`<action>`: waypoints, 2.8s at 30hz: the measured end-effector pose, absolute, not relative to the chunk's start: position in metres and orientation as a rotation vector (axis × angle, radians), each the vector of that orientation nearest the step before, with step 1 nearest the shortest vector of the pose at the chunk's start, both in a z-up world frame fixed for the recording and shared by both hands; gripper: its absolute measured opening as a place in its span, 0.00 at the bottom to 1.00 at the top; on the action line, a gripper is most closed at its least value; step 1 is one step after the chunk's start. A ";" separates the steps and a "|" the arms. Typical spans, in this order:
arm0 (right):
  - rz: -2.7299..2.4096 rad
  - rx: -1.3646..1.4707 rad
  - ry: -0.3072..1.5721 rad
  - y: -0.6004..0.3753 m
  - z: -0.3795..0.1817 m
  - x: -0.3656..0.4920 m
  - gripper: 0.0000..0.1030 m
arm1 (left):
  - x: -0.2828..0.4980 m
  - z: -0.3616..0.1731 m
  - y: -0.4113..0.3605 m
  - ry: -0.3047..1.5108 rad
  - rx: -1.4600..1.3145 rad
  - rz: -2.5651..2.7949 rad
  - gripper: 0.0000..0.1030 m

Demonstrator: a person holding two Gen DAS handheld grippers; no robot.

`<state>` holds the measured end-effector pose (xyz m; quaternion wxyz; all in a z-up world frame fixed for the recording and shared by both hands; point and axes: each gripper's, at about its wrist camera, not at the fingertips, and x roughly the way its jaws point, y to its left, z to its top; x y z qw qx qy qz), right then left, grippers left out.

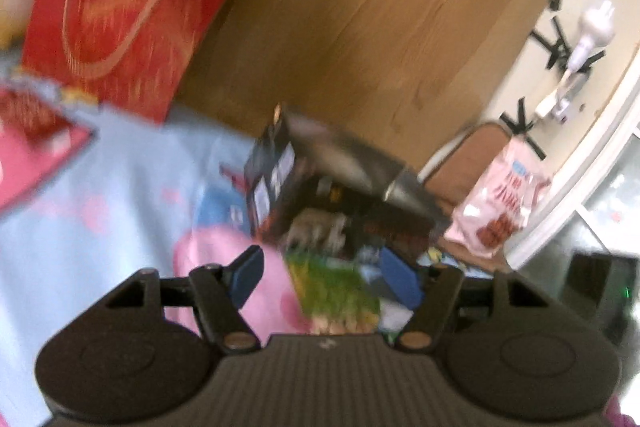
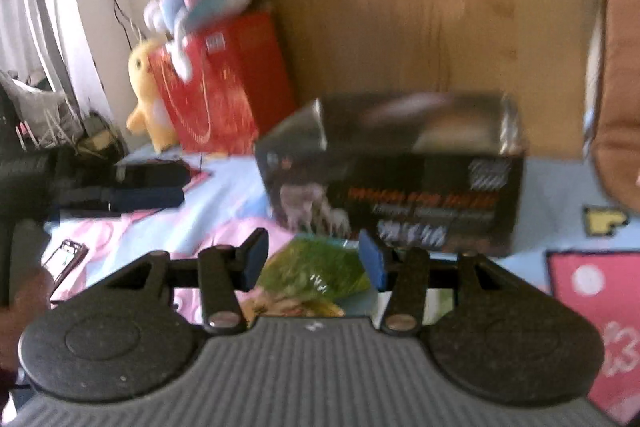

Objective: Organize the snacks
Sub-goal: 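Grasp the green crinkly snack packet with the left tool, then lower the green packet into the black tin box and open the left tool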

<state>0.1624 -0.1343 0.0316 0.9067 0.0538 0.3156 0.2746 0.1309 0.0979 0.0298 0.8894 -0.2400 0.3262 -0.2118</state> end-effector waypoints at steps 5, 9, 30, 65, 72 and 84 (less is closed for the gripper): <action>0.505 0.070 0.795 -0.123 0.026 0.202 0.65 | 0.151 -0.002 0.090 0.790 -0.588 -0.460 0.61; 0.486 0.137 0.856 -0.136 0.012 0.212 0.69 | 0.154 -0.011 0.086 0.809 -0.594 -0.471 0.44; 0.697 0.024 0.560 -0.116 0.037 0.060 0.11 | 0.045 0.017 0.109 0.748 -0.517 -0.485 0.29; 0.553 0.289 0.661 -0.116 0.032 0.136 0.17 | 0.120 0.012 0.104 0.737 -0.700 -0.528 0.19; 0.562 0.309 0.539 -0.124 0.055 0.136 0.17 | 0.131 0.041 0.103 0.664 -0.679 -0.555 0.20; 0.502 0.421 0.441 -0.146 0.078 0.180 0.17 | 0.188 0.081 0.072 0.595 -0.614 -0.589 0.20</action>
